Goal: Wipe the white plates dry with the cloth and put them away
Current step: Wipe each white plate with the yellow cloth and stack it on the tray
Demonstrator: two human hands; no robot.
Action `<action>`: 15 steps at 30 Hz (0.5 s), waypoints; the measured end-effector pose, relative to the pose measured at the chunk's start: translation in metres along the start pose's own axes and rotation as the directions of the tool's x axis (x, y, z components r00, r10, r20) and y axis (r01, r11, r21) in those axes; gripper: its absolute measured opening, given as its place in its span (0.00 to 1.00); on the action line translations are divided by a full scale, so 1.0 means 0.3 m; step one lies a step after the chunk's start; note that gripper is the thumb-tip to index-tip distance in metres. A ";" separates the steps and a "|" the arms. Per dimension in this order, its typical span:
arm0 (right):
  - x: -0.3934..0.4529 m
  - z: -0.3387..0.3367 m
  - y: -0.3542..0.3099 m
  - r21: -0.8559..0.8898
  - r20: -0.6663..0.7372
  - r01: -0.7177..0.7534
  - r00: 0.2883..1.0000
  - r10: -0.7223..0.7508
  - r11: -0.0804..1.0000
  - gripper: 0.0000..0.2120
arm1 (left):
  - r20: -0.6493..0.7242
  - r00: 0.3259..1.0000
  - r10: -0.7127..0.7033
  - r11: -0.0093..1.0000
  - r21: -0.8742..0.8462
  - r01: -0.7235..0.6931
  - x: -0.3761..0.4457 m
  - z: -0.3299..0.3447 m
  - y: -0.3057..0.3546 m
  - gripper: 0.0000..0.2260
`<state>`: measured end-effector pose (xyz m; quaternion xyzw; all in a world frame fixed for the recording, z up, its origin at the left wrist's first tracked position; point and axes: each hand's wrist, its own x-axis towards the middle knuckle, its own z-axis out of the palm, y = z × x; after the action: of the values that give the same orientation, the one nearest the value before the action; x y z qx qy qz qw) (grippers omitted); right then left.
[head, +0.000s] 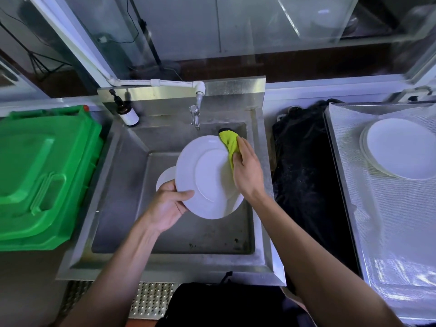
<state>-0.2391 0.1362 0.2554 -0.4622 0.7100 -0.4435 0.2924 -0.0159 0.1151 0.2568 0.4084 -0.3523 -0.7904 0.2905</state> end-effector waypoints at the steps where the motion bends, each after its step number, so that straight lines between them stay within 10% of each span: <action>1: -0.002 -0.002 -0.008 -0.002 -0.005 0.025 1.000 -0.025 1.000 0.20 | 0.009 1.000 -0.005 1.000 0.016 0.005 -0.002 -0.001 0.003 0.17; 15: -0.070 0.111 -0.087 -0.200 0.114 0.276 0.960 -0.257 0.940 0.24 | -0.008 1.000 -0.030 0.990 0.134 0.031 -0.009 0.039 -0.020 0.17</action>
<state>-0.1928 0.1389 0.2644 -0.6015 0.6712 -0.3798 0.2085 -0.0257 0.1243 0.2582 0.4349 -0.3975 -0.7679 0.2512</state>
